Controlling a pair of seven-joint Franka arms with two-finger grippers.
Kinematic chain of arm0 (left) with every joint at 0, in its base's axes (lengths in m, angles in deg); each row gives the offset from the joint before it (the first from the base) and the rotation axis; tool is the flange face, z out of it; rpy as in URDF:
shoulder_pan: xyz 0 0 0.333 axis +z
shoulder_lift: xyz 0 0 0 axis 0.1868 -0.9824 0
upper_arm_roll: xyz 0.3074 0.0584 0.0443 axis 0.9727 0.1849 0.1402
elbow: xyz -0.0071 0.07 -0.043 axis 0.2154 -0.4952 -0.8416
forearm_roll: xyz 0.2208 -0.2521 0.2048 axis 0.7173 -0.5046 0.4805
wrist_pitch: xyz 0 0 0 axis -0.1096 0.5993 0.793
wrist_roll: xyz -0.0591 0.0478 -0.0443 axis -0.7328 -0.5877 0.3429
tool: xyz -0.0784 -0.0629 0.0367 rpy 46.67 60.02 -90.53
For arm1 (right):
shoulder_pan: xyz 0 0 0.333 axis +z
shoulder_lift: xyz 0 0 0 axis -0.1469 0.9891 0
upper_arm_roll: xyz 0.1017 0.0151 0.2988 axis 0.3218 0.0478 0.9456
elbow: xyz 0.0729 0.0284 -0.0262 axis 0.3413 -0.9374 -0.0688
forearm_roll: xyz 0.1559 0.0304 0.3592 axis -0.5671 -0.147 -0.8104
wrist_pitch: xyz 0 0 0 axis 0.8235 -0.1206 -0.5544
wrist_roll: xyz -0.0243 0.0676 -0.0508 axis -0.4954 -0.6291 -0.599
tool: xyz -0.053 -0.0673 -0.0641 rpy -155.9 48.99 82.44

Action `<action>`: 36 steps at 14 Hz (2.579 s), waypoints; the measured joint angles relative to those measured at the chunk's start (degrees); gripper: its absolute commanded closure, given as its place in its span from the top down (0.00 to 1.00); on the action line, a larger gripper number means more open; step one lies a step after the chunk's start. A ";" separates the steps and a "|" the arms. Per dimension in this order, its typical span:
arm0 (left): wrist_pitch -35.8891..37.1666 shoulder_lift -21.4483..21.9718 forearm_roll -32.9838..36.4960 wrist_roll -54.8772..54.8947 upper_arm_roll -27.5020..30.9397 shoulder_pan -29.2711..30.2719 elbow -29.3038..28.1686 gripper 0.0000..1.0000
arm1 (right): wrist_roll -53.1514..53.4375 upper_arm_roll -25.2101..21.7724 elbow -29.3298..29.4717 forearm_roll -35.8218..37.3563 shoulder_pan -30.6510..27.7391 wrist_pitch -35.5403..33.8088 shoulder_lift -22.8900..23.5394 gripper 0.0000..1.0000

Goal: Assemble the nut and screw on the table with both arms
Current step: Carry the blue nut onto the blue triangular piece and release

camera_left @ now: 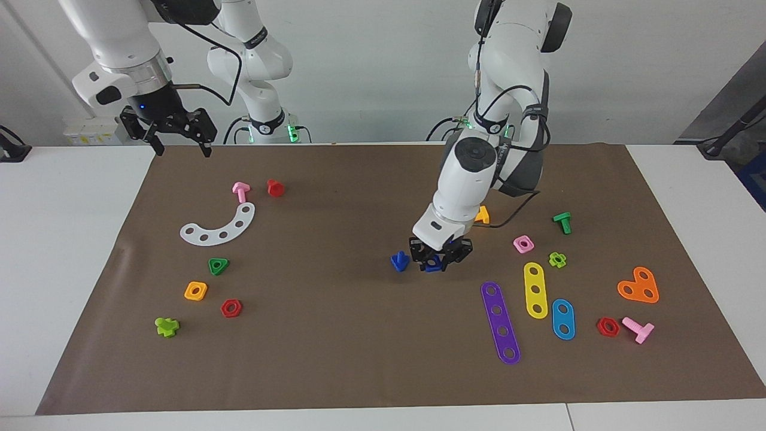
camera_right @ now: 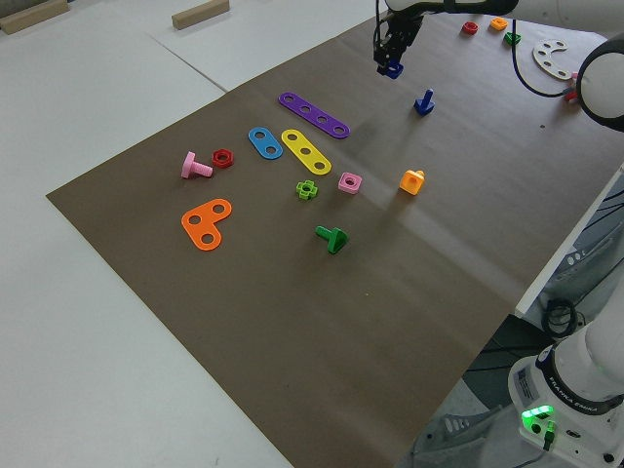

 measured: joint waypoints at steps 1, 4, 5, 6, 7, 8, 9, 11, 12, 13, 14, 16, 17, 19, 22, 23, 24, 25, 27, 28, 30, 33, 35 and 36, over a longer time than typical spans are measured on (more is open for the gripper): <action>0.00 -0.24 -0.22 -0.55 -0.02 -1.16 0.00 0.14 | 0.00 0.00 0.00 0.00 0.00 0.00 0.00 1.00; -0.29 -1.16 -0.73 -1.14 0.03 -2.62 -0.02 0.14 | 0.00 0.00 0.00 0.00 0.00 0.00 0.00 1.00; -0.45 -1.44 -0.74 -1.14 0.10 -2.61 -0.11 0.14 | 0.00 0.00 0.00 0.00 0.00 0.00 0.00 1.00; -0.59 -1.69 -0.74 -1.14 0.18 -2.60 -0.32 0.14 | 0.00 0.00 0.00 0.00 0.00 0.00 0.00 1.00; -0.63 -1.92 -0.75 -1.13 0.19 -2.61 -0.58 0.14 | 0.00 0.00 0.00 0.00 0.00 0.00 0.00 1.00; -0.66 -2.14 -0.75 -1.13 0.15 -2.63 -0.76 0.14 | 0.00 0.00 0.00 0.00 0.00 0.00 0.00 1.00; -0.67 -2.29 -0.75 -1.13 0.11 -2.72 -0.95 0.13 | 0.00 0.00 0.00 0.00 0.00 0.00 0.00 1.00; -0.67 -2.33 -0.75 -1.13 0.09 -3.32 -1.59 0.13 | 0.00 0.00 0.00 0.00 0.00 0.00 0.00 1.00; -0.67 -2.33 -0.75 -1.13 0.04 -3.67 -1.98 0.14 | 0.00 0.00 0.00 0.00 0.00 0.00 0.00 1.00; -0.68 -2.33 -0.75 -1.13 0.05 -3.98 -2.24 0.14 | 0.00 0.00 0.00 0.00 0.00 0.00 0.00 1.00; -0.68 -2.33 -0.75 -1.13 0.04 -4.21 -2.41 0.14 | 0.00 0.00 0.00 0.00 0.00 0.00 0.00 1.00; -0.69 -2.32 -0.75 -1.13 0.07 -4.38 -2.83 0.14 | 0.00 0.00 0.00 0.00 0.00 0.00 0.00 1.00; -0.72 -2.32 -0.75 -1.13 0.10 -4.39 -3.07 0.14 | 0.00 0.00 0.00 0.00 0.00 0.00 0.00 1.00; -0.77 -2.31 -0.75 -1.13 0.20 -4.39 -3.24 0.14 | 0.00 0.00 0.00 0.00 0.00 0.00 0.00 1.00; -1.51 -2.25 -0.75 -1.13 0.22 -4.40 -4.01 0.20 | 0.00 0.00 0.00 0.00 0.00 0.00 0.00 1.00; -2.10 -2.20 -0.75 -1.13 0.18 -4.44 -4.25 0.29 | 0.00 0.00 0.00 0.00 0.00 0.00 0.00 1.00; -2.52 -2.17 -0.75 -1.13 0.18 -4.54 -4.47 0.67 | 0.00 0.00 0.00 0.00 0.00 0.00 0.00 1.00; -2.86 -2.17 -0.75 -1.13 0.18 -4.61 -4.64 1.00 | 0.00 0.00 0.00 0.00 0.00 0.00 0.00 1.00; -4.25 -2.16 -0.75 -1.07 0.19 -4.65 -4.79 1.00 | 0.00 0.00 0.00 0.00 0.00 0.00 0.00 1.00; -4.79 -2.16 -0.75 -1.06 0.21 -4.65 -4.81 1.00 | 0.00 0.00 0.00 0.00 0.00 0.00 0.00 1.00; -4.89 -2.15 -0.75 -1.06 0.31 -4.65 -4.81 1.00 | 0.00 0.00 0.00 0.00 0.00 0.00 0.00 1.00; -3.75 -1.47 -0.75 -1.06 0.81 -4.62 -4.81 1.00 | 0.00 0.00 0.00 0.00 0.00 0.00 0.00 1.00; -0.51 0.94 -0.75 -1.06 1.47 -4.32 -5.51 1.00 | 0.00 0.00 0.00 0.00 0.00 0.00 0.00 1.00; 0.34 3.05 -0.75 -1.02 1.87 -3.69 -6.81 1.00 | 0.00 0.00 0.00 0.00 0.00 0.00 0.00 1.00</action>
